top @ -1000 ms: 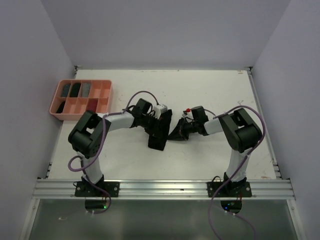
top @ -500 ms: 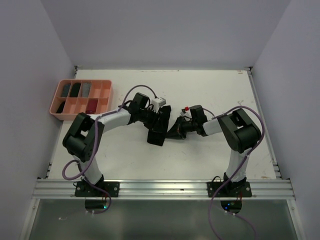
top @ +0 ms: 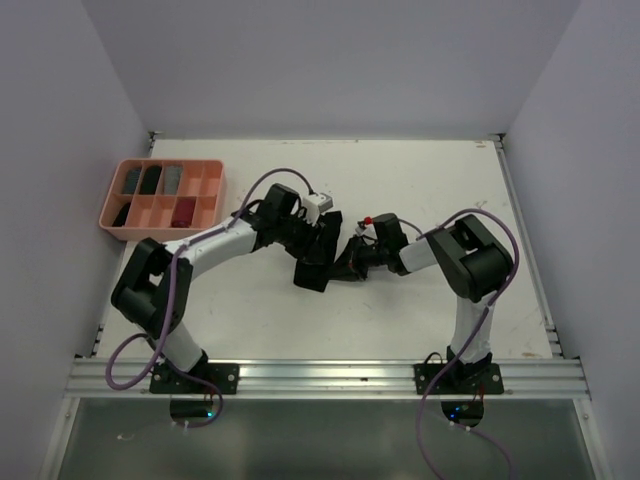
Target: Roll the underwear
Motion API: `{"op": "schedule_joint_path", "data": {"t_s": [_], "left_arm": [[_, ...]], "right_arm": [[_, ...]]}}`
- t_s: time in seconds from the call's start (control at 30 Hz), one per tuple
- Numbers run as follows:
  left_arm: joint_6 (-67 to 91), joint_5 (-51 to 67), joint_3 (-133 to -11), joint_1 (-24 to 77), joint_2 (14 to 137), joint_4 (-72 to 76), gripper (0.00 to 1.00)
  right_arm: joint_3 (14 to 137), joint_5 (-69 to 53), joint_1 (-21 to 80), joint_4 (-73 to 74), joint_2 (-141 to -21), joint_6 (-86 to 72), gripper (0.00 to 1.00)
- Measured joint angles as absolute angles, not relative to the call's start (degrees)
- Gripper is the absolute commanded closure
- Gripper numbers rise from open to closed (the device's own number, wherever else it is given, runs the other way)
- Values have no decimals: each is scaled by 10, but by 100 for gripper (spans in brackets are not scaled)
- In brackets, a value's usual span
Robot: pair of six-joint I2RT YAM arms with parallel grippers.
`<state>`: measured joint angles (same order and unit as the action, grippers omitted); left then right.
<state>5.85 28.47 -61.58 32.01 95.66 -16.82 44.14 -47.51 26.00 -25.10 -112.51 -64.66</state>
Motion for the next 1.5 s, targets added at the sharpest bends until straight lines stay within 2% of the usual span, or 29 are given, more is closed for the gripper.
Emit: {"op": "schedule_joint_path", "data": {"t_s": [0.1, 0.2, 0.37, 0.47, 0.57, 0.63, 0.67, 0.8, 1.5], "left_arm": [[53, 264, -616, 343, 957, -180, 48], [50, 243, -616, 361, 962, -188, 48], [49, 197, -615, 365, 984, -200, 51], [49, 182, -613, 365, 991, -205, 56], [49, 175, -612, 369, 994, -207, 64], [50, 174, -612, 373, 995, -208, 77], [49, 174, -612, 375, 995, -208, 87], [49, 176, -612, 377, 995, -210, 100], [70, 256, -618, 379, 997, -178, 100]], "right_arm": [[444, -473, 260, -247, -1126, -643, 89], [447, -472, 260, -244, -1128, -637, 89], [448, -470, 261, -242, -1129, -632, 89], [449, -470, 262, -242, -1131, -629, 89], [450, -470, 262, -242, -1132, -628, 89], [450, -470, 262, -242, -1132, -628, 89], [450, -470, 262, -243, -1133, -628, 89], [450, -470, 262, -243, -1133, -628, 90], [450, -470, 262, -253, -1137, -627, 91]]}}
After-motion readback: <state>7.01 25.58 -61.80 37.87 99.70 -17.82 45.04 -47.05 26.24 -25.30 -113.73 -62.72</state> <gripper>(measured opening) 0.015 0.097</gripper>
